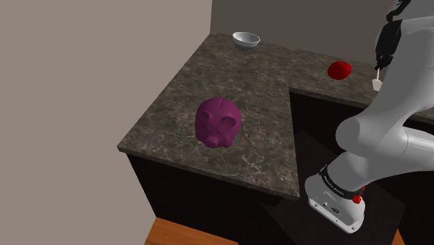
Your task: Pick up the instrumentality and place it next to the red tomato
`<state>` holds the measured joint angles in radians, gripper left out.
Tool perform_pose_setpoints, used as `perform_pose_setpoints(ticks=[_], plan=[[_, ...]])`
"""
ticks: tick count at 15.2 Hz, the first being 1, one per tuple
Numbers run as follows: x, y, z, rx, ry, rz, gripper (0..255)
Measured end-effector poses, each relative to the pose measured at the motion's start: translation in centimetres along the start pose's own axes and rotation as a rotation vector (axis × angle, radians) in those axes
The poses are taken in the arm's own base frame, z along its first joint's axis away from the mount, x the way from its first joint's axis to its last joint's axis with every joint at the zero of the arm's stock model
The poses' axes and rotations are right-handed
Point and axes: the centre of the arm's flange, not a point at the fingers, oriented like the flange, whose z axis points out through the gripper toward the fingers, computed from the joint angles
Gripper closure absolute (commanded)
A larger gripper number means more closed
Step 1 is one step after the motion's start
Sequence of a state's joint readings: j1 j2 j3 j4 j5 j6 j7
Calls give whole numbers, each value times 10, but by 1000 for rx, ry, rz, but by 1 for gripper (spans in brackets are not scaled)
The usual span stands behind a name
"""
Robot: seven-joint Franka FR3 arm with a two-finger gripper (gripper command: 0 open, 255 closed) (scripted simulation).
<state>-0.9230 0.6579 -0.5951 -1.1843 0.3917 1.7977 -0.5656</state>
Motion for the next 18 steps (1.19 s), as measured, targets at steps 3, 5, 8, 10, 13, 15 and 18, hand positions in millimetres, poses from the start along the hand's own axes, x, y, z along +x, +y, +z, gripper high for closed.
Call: perform_pose_setpoints(ticks=[3, 5, 8, 10, 13, 15, 18], plan=[[0, 1, 15, 0, 0, 0, 255], [-2, 1, 26, 0, 0, 0, 255], [-2, 2, 42, 0, 0, 0, 255], [-2, 1, 53, 0, 0, 0, 255], [-3, 0, 69, 0, 0, 0, 255], [-5, 0, 79, 0, 0, 0, 255], [-5, 1, 94, 0, 0, 0, 255]])
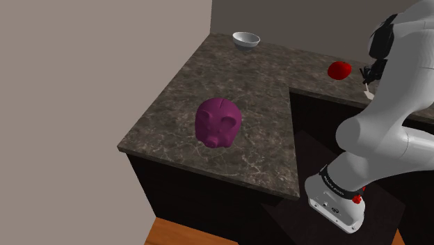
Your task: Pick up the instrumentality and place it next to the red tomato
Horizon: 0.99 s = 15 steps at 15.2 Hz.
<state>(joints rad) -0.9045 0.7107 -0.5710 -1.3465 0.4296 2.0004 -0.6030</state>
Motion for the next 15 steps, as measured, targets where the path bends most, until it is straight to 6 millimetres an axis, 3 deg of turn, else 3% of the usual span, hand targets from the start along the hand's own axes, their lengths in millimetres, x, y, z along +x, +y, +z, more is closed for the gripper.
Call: perform_pose_setpoints(ticks=[6, 7, 13, 15], plan=[[-1, 0, 5, 0, 0, 0, 255], [-1, 0, 5, 0, 0, 0, 0], [-1, 0, 5, 0, 0, 0, 0], [1, -1, -9, 0, 1, 0, 0]])
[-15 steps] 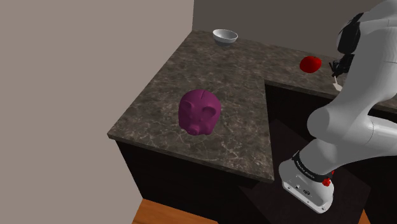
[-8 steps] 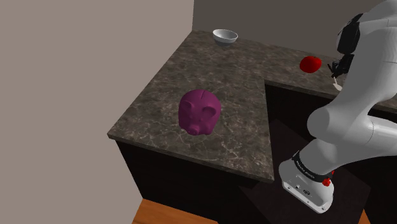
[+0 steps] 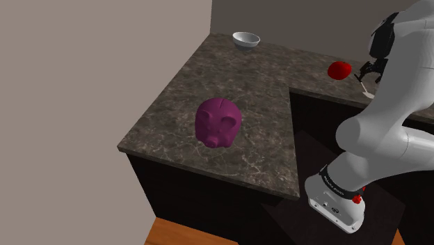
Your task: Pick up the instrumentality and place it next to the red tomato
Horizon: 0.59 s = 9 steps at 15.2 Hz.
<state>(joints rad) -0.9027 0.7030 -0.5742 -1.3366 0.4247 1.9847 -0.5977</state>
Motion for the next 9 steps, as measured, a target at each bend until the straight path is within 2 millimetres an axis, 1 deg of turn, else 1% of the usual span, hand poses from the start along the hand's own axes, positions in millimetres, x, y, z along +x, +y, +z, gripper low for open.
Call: perform_pose_setpoints(ticks=[2, 3, 5, 9], plan=[[2, 3, -24, -1, 1, 0, 0], [0, 2, -31, 0, 1, 0, 0], [-1, 1, -35, 0, 0, 0, 0], [-2, 1, -36, 0, 0, 0, 0]])
